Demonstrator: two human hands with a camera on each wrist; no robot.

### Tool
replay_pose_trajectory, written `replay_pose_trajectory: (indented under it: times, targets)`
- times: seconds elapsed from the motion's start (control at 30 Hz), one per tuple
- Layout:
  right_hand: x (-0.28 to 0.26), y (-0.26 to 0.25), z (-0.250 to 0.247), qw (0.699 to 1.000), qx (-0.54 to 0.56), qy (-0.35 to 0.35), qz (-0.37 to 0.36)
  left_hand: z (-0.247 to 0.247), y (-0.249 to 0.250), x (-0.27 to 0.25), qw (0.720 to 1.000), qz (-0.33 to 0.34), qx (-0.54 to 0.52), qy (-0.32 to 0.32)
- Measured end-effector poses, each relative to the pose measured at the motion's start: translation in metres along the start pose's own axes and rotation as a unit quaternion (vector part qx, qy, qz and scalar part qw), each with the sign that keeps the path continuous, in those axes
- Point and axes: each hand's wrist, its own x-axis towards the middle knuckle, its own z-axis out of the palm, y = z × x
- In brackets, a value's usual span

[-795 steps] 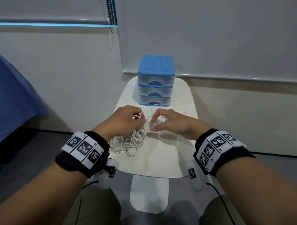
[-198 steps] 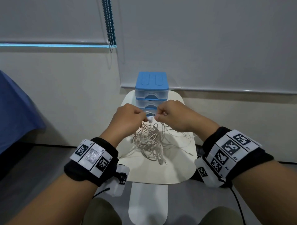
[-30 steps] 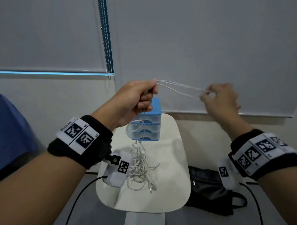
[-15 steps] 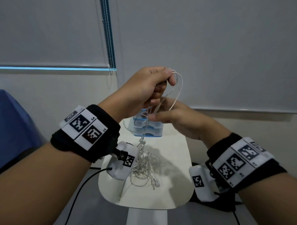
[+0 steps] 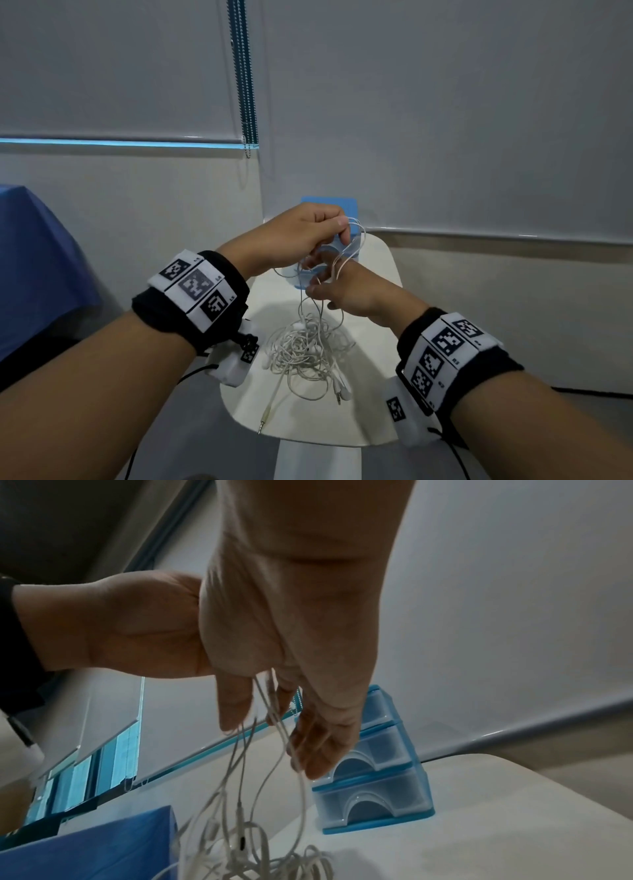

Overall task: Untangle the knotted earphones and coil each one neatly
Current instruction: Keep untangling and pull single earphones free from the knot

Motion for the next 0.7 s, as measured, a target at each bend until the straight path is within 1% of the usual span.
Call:
replay_pose_trajectory:
  times: [0.03,0.1,0.17,0.2,0.27,0.3,0.33,0.4,0.47,0.53,0.6,0.7]
  targets:
    - [0.001,-0.001,0.000,1.000,0.018,0.001,-0.006,-0.002,0.001,0.000,1.000,0.006,0.016,0.009]
    - [0.002,-0.005,-0.002,0.996,0.089,0.013,-0.029,-0.006,0.005,0.001,0.998,0.026,0.029,0.043]
    - [0.003,-0.012,-0.006,0.984,0.166,0.030,-0.056,-0.011,0.011,0.003,0.995,0.054,0.001,0.089]
    - [0.003,-0.017,-0.008,0.979,0.188,0.031,-0.074,-0.013,0.015,0.004,0.991,0.070,-0.023,0.113]
    - [0.002,-0.025,-0.011,0.975,0.196,0.017,-0.100,-0.015,0.026,0.006,0.982,0.102,-0.058,0.151]
    - [0.001,-0.029,-0.011,0.976,0.187,0.005,-0.107,-0.015,0.030,0.007,0.978,0.114,-0.066,0.159]
    - [0.001,-0.031,-0.009,0.980,0.168,-0.003,-0.110,-0.014,0.034,0.007,0.978,0.123,-0.068,0.157]
    - [0.001,-0.033,-0.007,0.987,0.117,0.010,-0.105,-0.012,0.038,0.007,0.984,0.121,-0.057,0.117]
    - [0.003,-0.027,-0.005,0.992,0.083,0.036,-0.093,-0.009,0.033,0.006,0.994,0.092,-0.028,0.053]
    - [0.001,-0.016,-0.004,0.994,0.054,0.040,-0.087,-0.005,0.023,0.005,0.998,0.055,-0.002,0.005]
    - [0.001,-0.003,-0.003,0.997,-0.005,0.022,-0.077,-0.001,0.011,0.002,1.000,0.025,0.002,-0.017]
    - [0.003,0.018,0.003,0.995,-0.078,0.003,-0.060,0.004,-0.003,-0.004,0.999,-0.001,-0.012,-0.032]
